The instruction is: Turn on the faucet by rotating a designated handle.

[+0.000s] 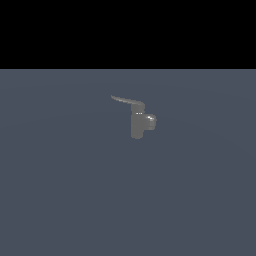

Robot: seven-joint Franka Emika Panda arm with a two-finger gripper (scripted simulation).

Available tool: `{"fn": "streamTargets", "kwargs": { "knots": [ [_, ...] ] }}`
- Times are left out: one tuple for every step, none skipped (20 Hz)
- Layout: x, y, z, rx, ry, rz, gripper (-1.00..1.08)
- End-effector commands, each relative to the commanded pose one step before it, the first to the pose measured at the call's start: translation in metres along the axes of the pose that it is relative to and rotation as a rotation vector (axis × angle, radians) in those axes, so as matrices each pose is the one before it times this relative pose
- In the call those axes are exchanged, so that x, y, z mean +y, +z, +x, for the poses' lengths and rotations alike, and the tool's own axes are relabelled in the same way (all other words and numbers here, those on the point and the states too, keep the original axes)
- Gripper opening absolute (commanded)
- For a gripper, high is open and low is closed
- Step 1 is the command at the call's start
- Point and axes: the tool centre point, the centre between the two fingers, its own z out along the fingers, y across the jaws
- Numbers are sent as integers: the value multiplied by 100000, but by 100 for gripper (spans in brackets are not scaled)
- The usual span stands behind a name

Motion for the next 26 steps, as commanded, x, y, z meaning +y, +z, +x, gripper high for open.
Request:
{"fn": "streamTargets", "kwargs": {
  "knots": [
    [-400, 371, 1730, -480, 5539, 1164, -100],
    [-221, 191, 770, -213, 2524, 465, -100],
    [-247, 217, 792, -224, 2627, 450, -100],
    [-266, 237, 789, -227, 2649, 419, -100],
    [-285, 257, 783, -228, 2665, 388, -100],
    [-303, 277, 775, -227, 2679, 356, -100],
    [-322, 297, 767, -224, 2693, 324, -100],
    [-339, 317, 758, -220, 2707, 292, -100],
    [-357, 337, 748, -213, 2718, 260, -100],
    [-374, 357, 737, -205, 2729, 229, -100],
    [-391, 377, 725, -194, 2739, 199, -100],
    [-407, 396, 713, -182, 2747, 169, -100],
    [-422, 416, 699, -169, 2755, 139, -100],
    [-438, 435, 685, -153, 2762, 111, -100],
    [-452, 455, 669, -136, 2767, 83, -100],
    [-466, 474, 654, -118, 2772, 57, -100],
    [-479, 493, 637, -98, 2775, 31, -100],
    [-492, 512, 619, -77, 2777, 7, -100],
    [-503, 531, 601, -54, 2779, -16, -100],
    [-514, 549, 582, -30, 2779, -38, -100],
    [-524, 567, 562, -5, 2778, -58, -100],
    [-534, 585, 542, 21, 2776, -77, -100],
    [-542, 603, 521, 48, 2773, -94, -100],
    [-549, 620, 499, 76, 2769, -110, -100],
    [-556, 638, 477, 105, 2763, -123, -100],
    [-561, 655, 455, 134, 2757, -136, -100]
  ]
}}
